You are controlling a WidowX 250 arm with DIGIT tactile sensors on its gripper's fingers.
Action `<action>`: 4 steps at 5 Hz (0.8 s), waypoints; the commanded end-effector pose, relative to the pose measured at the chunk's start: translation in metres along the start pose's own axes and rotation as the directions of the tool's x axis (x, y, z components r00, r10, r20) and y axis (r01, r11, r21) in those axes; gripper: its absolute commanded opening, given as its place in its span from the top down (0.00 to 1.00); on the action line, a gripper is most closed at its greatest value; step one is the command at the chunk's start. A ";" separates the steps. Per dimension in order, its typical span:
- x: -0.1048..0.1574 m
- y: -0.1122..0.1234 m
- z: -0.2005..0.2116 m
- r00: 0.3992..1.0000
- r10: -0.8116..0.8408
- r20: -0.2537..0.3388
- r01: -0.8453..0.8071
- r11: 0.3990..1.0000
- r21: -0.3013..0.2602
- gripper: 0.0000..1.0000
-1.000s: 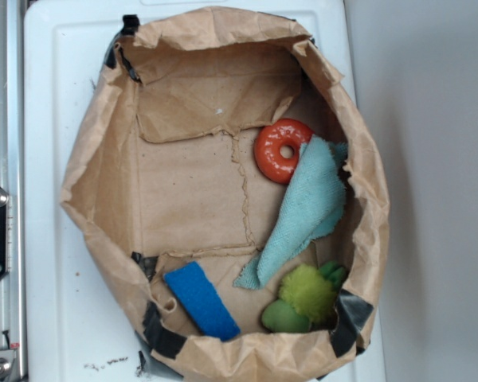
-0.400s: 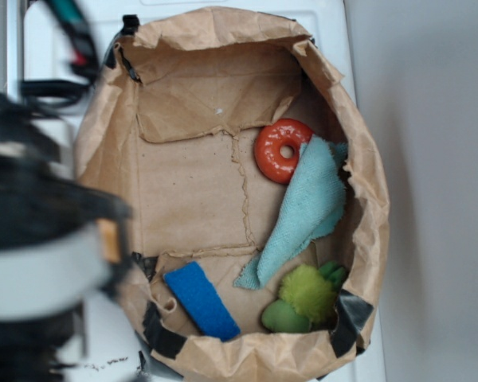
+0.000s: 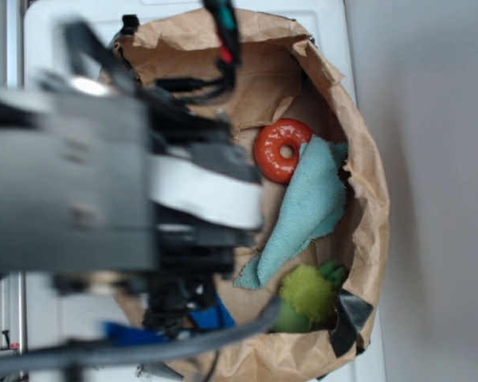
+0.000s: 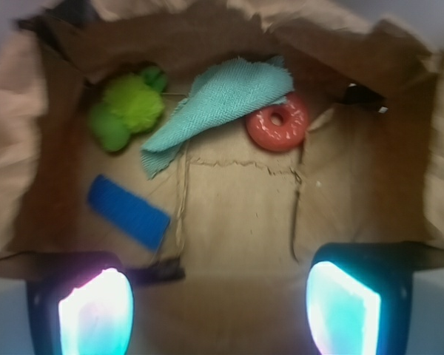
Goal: Grab the blue sponge.
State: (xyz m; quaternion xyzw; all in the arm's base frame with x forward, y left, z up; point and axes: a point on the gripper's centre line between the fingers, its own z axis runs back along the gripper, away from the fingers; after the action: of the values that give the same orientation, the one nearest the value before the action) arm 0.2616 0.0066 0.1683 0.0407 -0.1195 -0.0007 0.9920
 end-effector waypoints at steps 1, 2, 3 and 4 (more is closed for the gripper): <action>0.004 0.003 -0.059 0.997 -0.001 -0.081 0.008 0.996 0.085 0.00; 0.001 -0.019 -0.074 0.990 -0.074 -0.119 0.083 0.994 0.065 0.00; -0.008 -0.057 -0.086 0.973 -0.188 -0.132 0.187 0.982 -0.019 0.00; -0.003 -0.075 -0.091 0.956 -0.267 -0.124 0.251 0.959 -0.131 0.00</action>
State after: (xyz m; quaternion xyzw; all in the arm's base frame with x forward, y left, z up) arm 0.2760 -0.0593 0.0568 -0.0015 -0.0176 -0.1270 0.9918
